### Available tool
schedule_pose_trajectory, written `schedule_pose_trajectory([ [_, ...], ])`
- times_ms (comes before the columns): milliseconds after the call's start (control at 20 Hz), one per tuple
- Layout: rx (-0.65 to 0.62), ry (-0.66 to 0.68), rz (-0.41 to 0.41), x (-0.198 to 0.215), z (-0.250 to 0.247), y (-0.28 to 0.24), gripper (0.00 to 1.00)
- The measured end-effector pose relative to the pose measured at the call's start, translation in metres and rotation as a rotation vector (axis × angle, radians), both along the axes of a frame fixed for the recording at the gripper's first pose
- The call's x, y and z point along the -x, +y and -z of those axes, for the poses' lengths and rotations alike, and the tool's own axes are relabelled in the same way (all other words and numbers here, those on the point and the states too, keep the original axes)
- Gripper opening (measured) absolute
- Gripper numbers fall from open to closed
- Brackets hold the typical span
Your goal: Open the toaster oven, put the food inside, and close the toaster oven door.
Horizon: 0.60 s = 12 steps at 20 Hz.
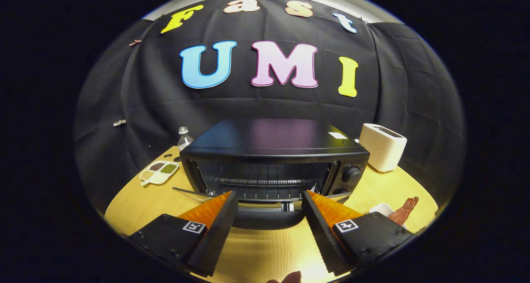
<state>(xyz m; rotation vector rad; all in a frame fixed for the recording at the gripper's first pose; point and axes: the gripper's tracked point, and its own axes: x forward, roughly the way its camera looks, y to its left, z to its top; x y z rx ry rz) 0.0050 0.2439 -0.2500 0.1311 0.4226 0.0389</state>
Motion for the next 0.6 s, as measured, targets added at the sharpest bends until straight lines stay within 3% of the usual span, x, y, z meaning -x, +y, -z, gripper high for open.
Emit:
schedule_pose_trajectory([
  [350, 0.032, 0.061, -0.022, 0.034, 0.027, 0.003, 0.98],
  [600, 0.049, 0.217, -0.072, 0.063, 0.071, 0.008, 0.97],
])
